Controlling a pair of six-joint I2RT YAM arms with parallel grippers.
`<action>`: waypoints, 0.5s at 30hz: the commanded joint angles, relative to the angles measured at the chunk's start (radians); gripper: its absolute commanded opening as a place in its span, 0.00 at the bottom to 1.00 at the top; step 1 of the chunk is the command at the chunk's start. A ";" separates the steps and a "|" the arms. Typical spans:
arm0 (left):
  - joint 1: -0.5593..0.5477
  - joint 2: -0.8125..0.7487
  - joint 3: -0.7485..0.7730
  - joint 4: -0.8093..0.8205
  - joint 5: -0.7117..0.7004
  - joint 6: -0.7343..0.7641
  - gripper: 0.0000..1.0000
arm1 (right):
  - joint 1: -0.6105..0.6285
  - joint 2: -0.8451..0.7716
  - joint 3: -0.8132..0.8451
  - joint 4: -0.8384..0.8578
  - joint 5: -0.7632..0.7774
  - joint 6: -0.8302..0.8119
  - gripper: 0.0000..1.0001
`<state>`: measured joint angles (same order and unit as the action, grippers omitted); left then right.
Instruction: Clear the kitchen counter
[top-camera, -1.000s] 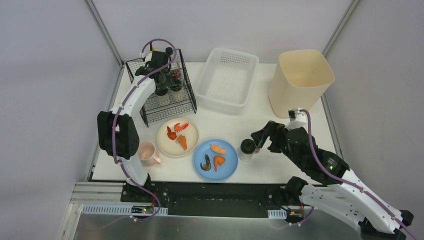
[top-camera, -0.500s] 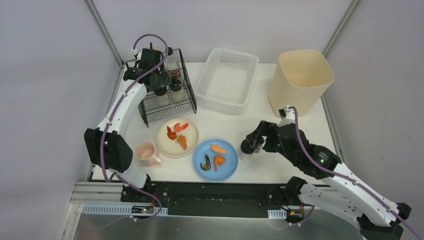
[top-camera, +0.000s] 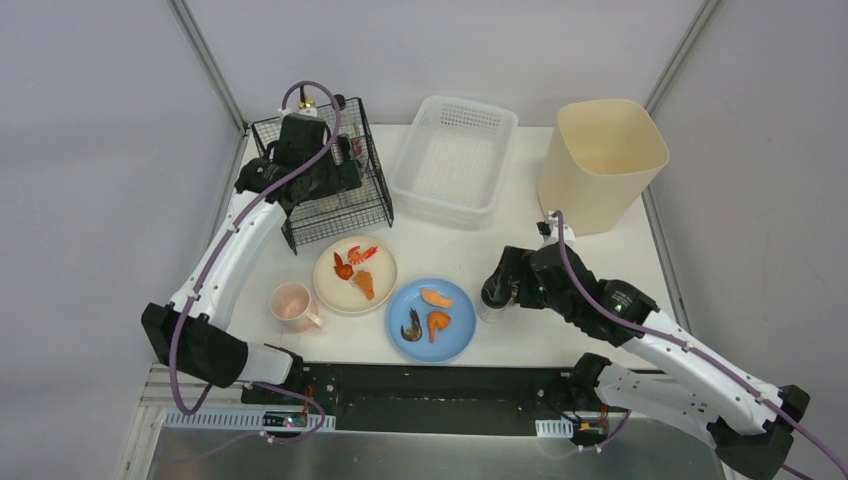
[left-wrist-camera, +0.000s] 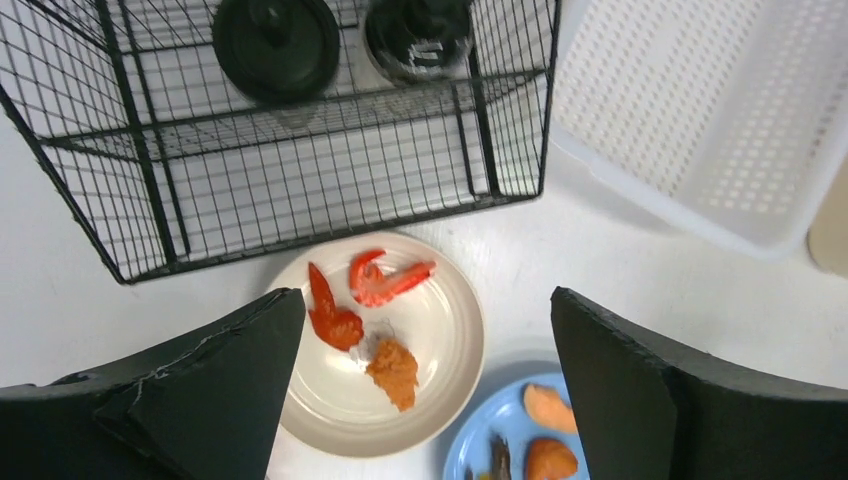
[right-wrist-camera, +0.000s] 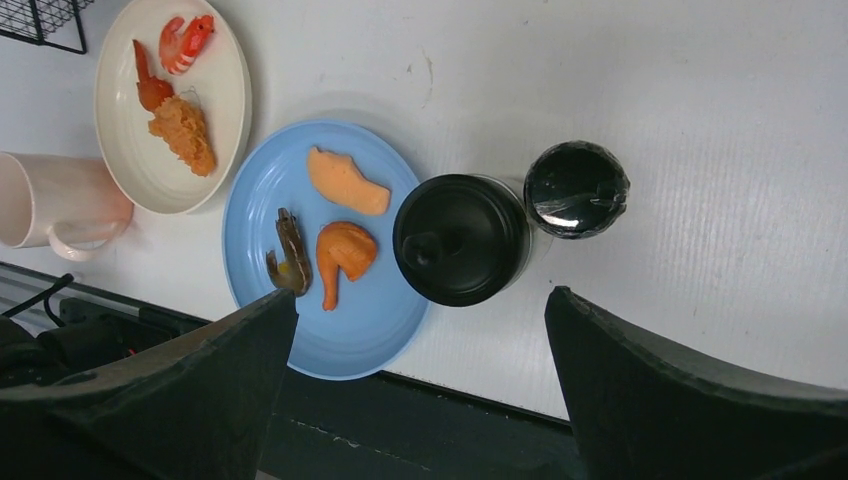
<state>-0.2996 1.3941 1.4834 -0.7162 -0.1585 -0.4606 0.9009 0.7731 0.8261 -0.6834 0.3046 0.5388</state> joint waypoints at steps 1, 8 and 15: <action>-0.029 -0.099 -0.063 -0.029 0.043 0.011 0.99 | 0.004 0.044 -0.011 -0.022 -0.015 0.042 0.99; -0.056 -0.213 -0.152 -0.029 0.071 0.003 0.99 | 0.007 0.113 -0.028 -0.014 0.022 0.089 0.99; -0.059 -0.277 -0.199 -0.029 0.088 0.004 0.99 | 0.007 0.201 -0.012 0.018 0.025 0.110 0.99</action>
<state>-0.3538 1.1568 1.3056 -0.7464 -0.0940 -0.4603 0.9031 0.9360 0.7959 -0.6903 0.3092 0.6170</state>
